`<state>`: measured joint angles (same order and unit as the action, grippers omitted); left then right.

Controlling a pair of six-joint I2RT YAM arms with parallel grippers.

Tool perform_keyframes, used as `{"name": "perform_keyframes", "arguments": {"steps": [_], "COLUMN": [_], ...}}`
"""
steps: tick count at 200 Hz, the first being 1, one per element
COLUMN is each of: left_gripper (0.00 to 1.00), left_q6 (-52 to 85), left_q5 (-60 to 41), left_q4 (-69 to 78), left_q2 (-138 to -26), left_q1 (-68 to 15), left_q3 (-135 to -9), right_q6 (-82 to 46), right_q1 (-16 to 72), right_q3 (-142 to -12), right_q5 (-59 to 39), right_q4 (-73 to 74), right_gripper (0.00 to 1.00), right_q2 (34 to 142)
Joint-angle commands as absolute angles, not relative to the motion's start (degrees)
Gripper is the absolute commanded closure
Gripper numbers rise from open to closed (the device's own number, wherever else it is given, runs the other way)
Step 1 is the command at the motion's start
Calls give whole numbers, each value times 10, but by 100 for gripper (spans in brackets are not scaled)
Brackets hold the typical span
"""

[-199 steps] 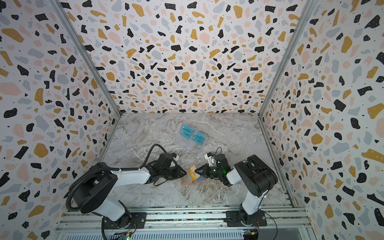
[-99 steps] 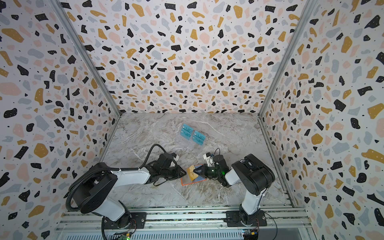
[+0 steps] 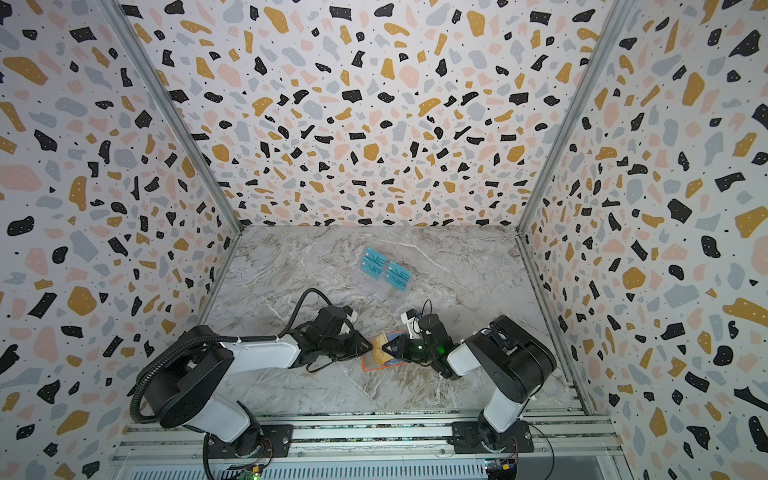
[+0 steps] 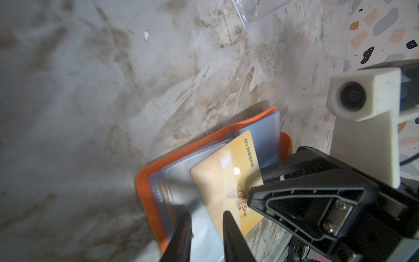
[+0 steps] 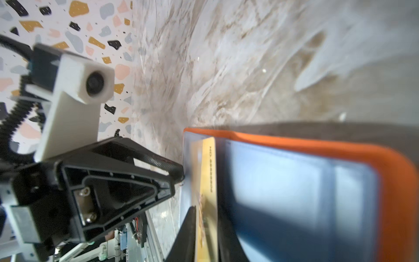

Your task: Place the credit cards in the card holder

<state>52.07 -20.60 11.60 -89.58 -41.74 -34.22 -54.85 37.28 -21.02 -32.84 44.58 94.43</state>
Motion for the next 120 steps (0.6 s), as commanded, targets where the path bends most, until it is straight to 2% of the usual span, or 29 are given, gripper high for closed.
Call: {"name": "perform_keyframes", "arguments": {"steps": [1,21,41,120], "left_gripper": [73,71,68,59], "left_q6": [524,525,531,519], "left_q5": [-199,-193,-186,-159], "left_q4": [71,66,62,54], "left_q2": [-894,-890,-880,-841], "left_q1": [-418,-418,-418,-395], "left_q3": [-329,-332,-336,-327], "right_q6": [-468,-413,-381,-342], "right_q1": [381,384,386,389], "right_q3": [-235,-266,-286,-325], "right_q5": [-286,-252,-238,-265], "right_q4": [295,192,146,127], "right_gripper": [66,55,51,51], "right_q2": [898,862,847,877]}}
